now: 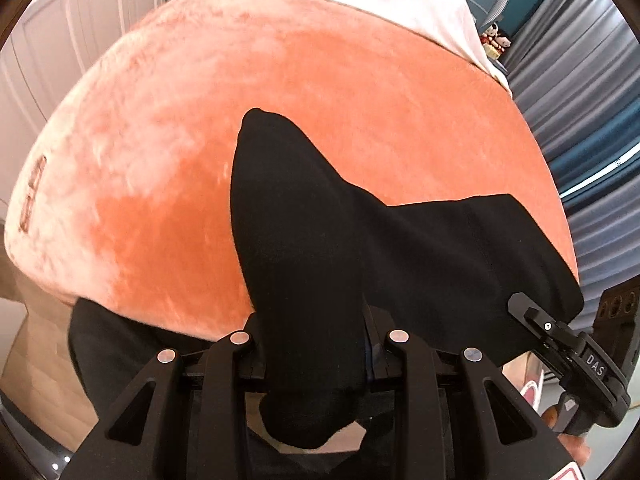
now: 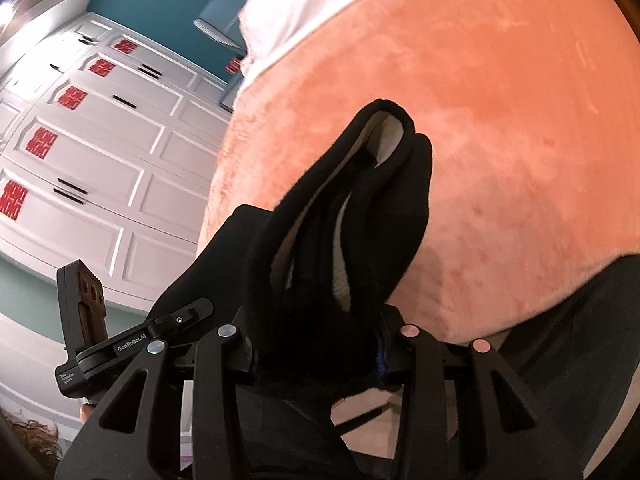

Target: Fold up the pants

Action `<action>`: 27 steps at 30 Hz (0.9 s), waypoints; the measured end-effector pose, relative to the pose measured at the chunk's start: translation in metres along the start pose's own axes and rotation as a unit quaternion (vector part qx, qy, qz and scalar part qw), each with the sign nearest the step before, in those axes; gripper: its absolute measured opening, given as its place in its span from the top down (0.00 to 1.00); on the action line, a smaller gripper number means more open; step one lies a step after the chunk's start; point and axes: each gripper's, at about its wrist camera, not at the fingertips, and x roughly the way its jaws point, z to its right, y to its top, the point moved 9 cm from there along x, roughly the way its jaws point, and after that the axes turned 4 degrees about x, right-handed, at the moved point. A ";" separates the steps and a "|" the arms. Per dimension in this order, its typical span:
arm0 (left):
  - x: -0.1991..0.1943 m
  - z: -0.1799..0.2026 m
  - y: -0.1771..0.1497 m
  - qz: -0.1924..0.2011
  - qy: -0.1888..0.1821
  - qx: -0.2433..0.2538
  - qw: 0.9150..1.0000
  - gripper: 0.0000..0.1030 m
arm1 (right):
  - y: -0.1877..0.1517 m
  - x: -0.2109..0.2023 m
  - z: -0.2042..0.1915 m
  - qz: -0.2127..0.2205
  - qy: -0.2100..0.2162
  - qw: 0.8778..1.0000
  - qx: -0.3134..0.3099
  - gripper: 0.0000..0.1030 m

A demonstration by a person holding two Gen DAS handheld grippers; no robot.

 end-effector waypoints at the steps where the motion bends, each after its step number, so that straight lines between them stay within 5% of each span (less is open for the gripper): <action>1: -0.002 0.000 0.001 0.003 0.001 0.001 1.000 0.74 | 0.002 -0.001 -0.002 0.003 0.001 1.000 -0.004 0.64; 27: 0.030 -0.031 -0.038 -0.064 0.021 0.002 0.998 0.74 | -0.019 0.028 0.032 -0.051 -0.025 0.997 0.045 0.64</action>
